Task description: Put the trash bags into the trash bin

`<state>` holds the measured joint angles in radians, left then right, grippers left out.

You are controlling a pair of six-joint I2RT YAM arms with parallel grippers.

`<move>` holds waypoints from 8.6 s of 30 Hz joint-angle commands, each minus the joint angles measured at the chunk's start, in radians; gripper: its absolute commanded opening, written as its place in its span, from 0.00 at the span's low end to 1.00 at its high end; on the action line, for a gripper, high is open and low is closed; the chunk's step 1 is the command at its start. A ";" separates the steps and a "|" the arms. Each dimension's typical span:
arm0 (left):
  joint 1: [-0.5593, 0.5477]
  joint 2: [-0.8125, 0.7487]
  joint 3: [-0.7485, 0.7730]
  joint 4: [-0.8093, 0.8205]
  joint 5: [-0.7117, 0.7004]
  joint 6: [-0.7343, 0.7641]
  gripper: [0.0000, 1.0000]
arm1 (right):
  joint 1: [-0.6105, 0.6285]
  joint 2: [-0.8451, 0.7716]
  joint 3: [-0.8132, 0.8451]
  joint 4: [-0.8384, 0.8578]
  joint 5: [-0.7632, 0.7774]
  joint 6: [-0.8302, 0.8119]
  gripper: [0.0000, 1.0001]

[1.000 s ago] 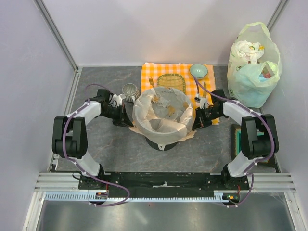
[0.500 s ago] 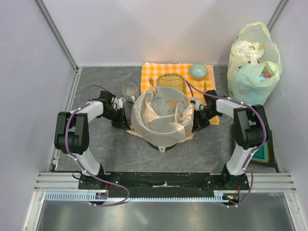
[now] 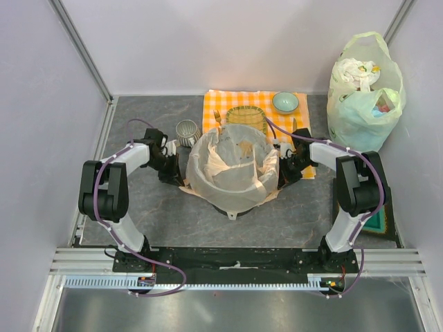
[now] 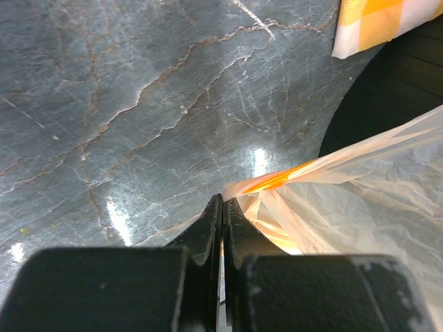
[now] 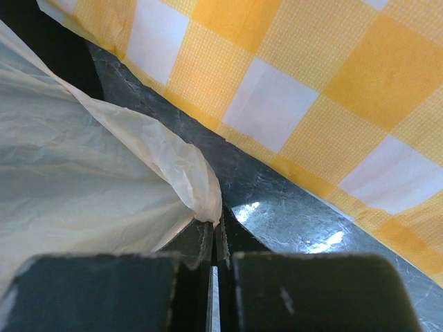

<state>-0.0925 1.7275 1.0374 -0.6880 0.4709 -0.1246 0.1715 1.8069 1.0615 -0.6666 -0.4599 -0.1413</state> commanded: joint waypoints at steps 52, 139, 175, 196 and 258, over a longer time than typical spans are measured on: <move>0.264 -0.569 0.406 0.040 0.328 0.163 0.97 | -0.282 -0.535 0.715 -0.603 -0.407 -0.650 0.98; -0.567 -0.111 0.943 -0.531 -0.082 0.818 0.85 | 0.189 -0.572 0.462 0.182 0.250 0.247 0.43; -0.690 0.285 0.388 -0.259 -0.451 0.853 0.99 | 0.017 -0.630 0.440 0.087 0.260 0.321 0.98; -0.693 0.262 0.386 -0.283 -0.512 0.842 0.98 | 0.017 -0.616 0.425 0.073 0.149 0.301 0.98; -0.305 -0.999 0.007 0.096 0.138 0.183 0.18 | 0.342 -0.413 0.548 0.121 -0.296 0.230 0.80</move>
<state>-0.4271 0.7261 1.1141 -0.6983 0.5293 0.1921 0.4431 1.4033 1.5753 -0.5682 -0.6281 0.0341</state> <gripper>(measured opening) 0.200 0.808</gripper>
